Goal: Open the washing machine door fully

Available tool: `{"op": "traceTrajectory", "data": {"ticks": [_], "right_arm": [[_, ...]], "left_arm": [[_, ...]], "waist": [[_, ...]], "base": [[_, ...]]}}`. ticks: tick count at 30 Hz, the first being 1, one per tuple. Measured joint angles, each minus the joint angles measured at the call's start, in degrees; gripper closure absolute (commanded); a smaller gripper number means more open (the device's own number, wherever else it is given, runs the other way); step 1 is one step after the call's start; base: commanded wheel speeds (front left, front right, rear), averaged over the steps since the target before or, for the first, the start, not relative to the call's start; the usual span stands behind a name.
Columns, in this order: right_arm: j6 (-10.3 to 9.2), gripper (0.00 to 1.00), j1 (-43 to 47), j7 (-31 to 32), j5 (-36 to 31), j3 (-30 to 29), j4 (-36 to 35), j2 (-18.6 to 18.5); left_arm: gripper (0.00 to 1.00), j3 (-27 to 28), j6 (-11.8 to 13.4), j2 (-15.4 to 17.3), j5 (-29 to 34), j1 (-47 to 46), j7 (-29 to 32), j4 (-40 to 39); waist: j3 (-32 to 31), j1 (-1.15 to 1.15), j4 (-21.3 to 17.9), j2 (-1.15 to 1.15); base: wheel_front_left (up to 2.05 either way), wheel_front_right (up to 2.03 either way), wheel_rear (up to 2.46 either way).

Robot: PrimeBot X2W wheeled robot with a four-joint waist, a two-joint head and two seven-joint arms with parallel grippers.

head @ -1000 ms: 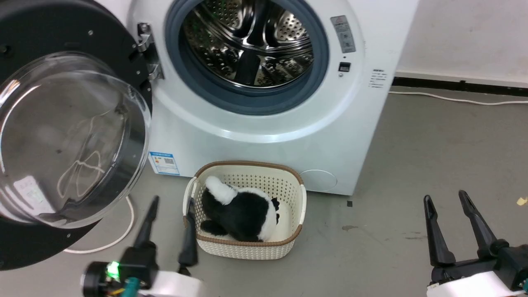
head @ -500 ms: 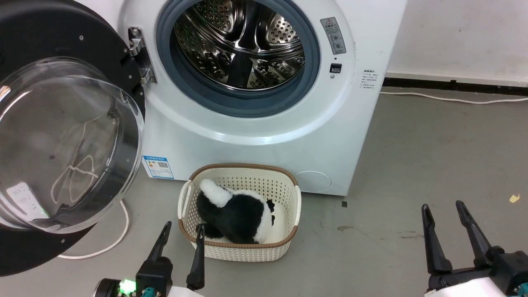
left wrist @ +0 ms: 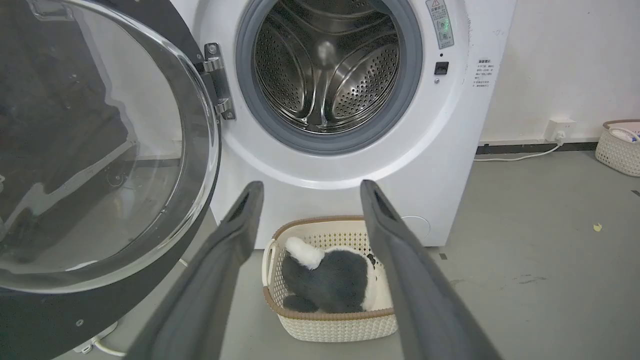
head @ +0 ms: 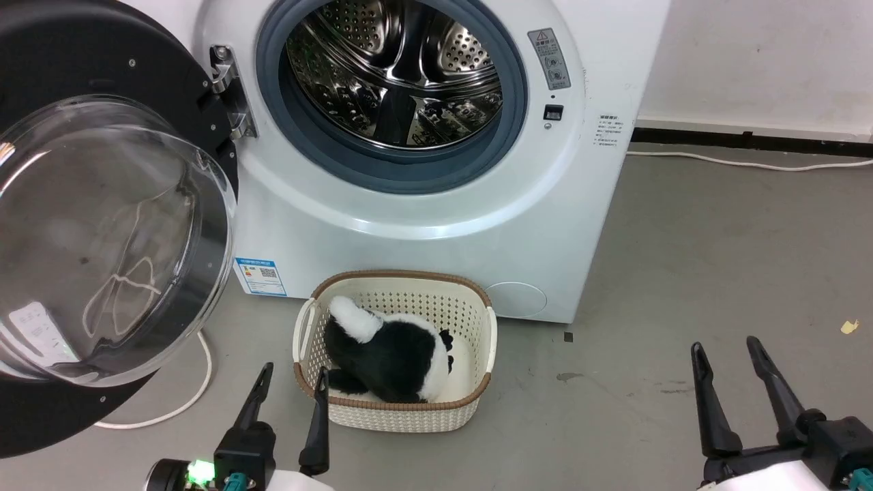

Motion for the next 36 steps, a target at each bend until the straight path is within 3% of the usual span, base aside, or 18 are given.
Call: {"op": "traceTrajectory", "data": {"ticks": [1, 36], "right_arm": [[0.0, 1.0, -0.02, 0.02, -0.04, 0.03, 0.02, -0.01], [0.0, 1.0, -0.29, 3.33, -0.76, 0.82, -0.01, -0.01]], "left_arm": [[1.0, 0.03, -0.01, -0.04, 0.01, -0.03, 0.04, -0.12], [1.0, 1.57, -0.55, -0.34, 0.09, -0.02, 3.36, -1.83]], "waist": [[0.01, 0.0, 0.0, 0.0], [0.16, 0.0, -0.19, 0.0]], "base": [[0.0, 0.0, 0.0], [0.0, 0.0, 0.0]]}}
